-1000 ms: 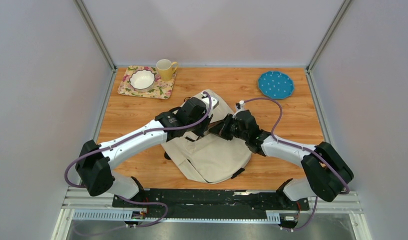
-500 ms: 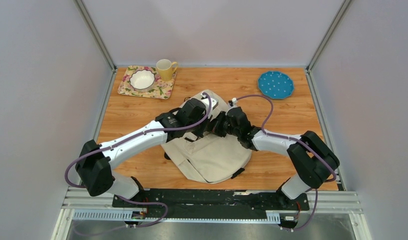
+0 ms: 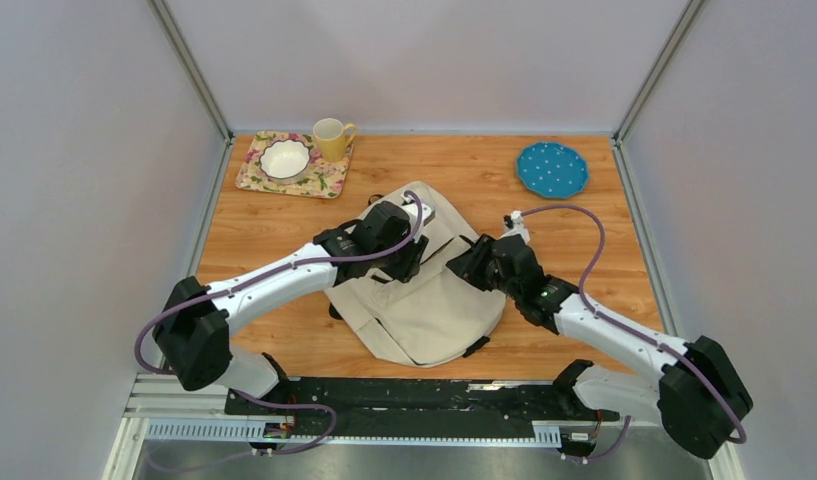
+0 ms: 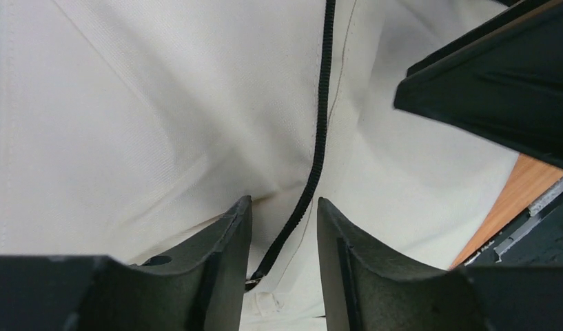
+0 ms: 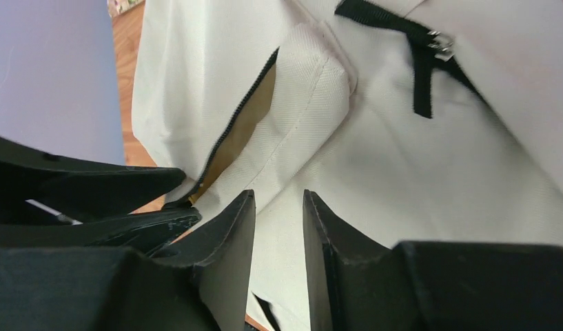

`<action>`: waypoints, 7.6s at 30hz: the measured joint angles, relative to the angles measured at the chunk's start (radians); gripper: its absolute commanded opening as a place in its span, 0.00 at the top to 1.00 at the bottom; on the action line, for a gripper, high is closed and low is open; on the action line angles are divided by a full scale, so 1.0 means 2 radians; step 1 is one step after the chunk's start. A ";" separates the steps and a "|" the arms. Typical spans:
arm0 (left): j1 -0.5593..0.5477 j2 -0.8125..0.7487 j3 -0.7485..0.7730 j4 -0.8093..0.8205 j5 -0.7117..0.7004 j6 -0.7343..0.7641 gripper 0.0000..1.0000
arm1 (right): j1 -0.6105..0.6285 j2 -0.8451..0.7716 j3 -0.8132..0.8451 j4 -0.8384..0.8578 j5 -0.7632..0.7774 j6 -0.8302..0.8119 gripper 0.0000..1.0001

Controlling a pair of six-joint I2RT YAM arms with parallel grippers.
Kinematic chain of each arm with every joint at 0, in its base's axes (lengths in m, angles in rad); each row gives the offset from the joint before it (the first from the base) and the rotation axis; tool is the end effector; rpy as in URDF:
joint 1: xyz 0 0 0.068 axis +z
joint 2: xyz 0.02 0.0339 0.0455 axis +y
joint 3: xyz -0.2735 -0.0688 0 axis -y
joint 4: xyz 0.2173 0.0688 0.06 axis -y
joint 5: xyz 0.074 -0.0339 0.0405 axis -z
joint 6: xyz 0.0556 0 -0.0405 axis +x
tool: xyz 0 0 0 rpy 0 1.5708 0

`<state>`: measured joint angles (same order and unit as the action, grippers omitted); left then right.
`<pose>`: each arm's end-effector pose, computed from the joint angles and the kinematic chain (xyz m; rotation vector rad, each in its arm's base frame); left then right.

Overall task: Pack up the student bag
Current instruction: Place the stationery in the student bag, then adjust the student bag at the center of the board.

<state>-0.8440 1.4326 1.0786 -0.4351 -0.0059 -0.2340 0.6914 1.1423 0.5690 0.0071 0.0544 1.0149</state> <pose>0.1984 -0.2227 0.2734 0.7240 2.3094 -0.5057 0.1797 0.1448 0.2253 0.4020 2.2513 0.9053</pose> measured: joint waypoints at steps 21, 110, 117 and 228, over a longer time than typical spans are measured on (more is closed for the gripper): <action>0.002 -0.030 -0.081 0.055 0.066 0.020 0.39 | 0.000 -0.080 0.022 -0.097 0.004 -0.047 0.64; 0.007 -0.057 -0.112 0.057 0.089 0.060 0.49 | 0.000 -0.016 0.027 -0.094 -0.077 -0.048 0.65; 0.014 -0.025 -0.088 0.037 0.145 0.091 0.73 | 0.000 -0.013 0.034 -0.096 -0.077 -0.050 0.65; 0.014 -0.410 -0.430 0.142 -0.134 -0.319 0.22 | -0.053 -0.009 0.123 -0.238 -0.071 -0.193 0.52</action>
<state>-0.8154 0.6125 0.2184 -0.1501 -0.2729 -0.8722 0.5846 1.1244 0.8158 -0.4683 -0.0868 0.6289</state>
